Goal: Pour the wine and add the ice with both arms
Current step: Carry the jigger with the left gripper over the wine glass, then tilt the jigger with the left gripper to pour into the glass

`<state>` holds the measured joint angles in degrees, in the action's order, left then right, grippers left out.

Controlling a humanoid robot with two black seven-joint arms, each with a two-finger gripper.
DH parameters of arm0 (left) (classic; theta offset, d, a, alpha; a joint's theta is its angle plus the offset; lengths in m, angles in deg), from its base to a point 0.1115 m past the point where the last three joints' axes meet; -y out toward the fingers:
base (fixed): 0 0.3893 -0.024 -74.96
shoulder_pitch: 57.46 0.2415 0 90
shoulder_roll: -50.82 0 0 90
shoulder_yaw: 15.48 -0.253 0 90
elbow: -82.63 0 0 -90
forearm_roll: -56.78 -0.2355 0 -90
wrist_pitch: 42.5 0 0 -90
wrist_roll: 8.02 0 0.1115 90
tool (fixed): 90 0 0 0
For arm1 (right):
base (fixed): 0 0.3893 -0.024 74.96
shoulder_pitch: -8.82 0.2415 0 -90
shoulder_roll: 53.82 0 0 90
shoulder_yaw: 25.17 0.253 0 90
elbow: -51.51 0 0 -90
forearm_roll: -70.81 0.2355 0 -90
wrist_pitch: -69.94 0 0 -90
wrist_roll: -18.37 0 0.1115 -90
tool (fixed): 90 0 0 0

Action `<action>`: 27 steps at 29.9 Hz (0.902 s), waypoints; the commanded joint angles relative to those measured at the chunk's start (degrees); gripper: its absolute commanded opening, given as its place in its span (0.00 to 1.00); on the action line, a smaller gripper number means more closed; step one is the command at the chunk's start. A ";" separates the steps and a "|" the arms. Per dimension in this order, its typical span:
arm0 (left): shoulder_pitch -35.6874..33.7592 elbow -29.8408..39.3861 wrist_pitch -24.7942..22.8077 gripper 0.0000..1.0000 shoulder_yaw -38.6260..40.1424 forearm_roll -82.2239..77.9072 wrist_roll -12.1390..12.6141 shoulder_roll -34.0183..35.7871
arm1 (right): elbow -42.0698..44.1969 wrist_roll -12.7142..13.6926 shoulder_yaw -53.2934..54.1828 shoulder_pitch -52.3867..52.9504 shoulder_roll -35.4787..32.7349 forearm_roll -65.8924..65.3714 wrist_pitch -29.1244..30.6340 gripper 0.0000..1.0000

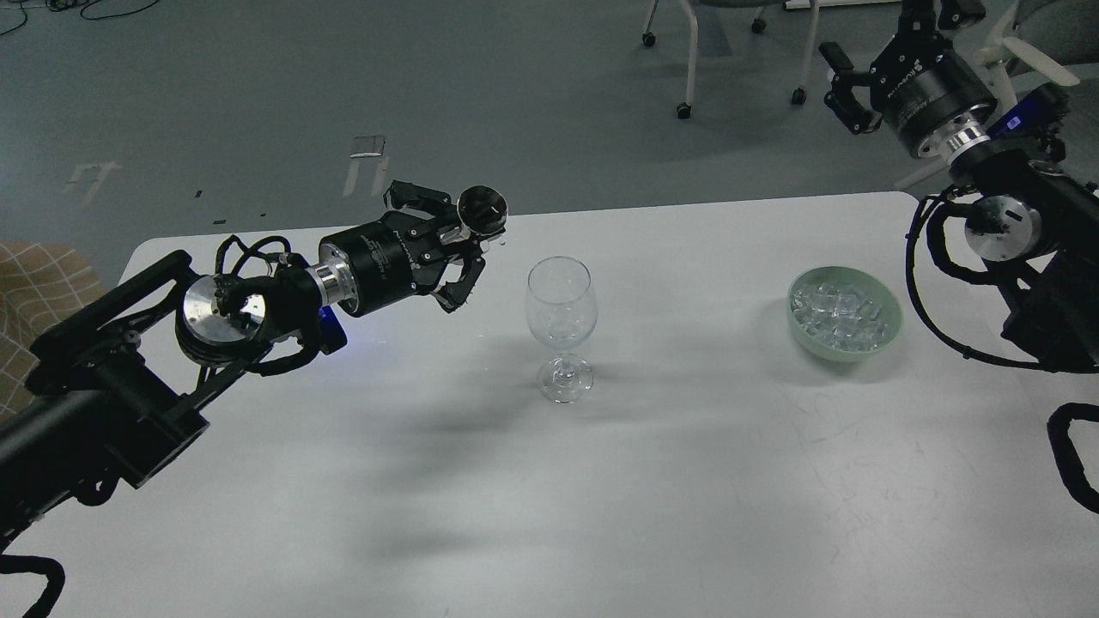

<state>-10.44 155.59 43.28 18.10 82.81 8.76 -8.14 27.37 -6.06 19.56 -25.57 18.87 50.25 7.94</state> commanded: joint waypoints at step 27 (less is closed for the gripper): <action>-3.86 -0.10 1.67 0.07 -3.79 -4.32 -0.51 -1.33 | -0.03 -0.09 0.18 0.02 0.09 0.08 0.00 1.00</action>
<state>-14.25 155.49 44.96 14.37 79.54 8.29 -9.41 27.33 -6.15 19.69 -25.55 18.88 50.31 7.94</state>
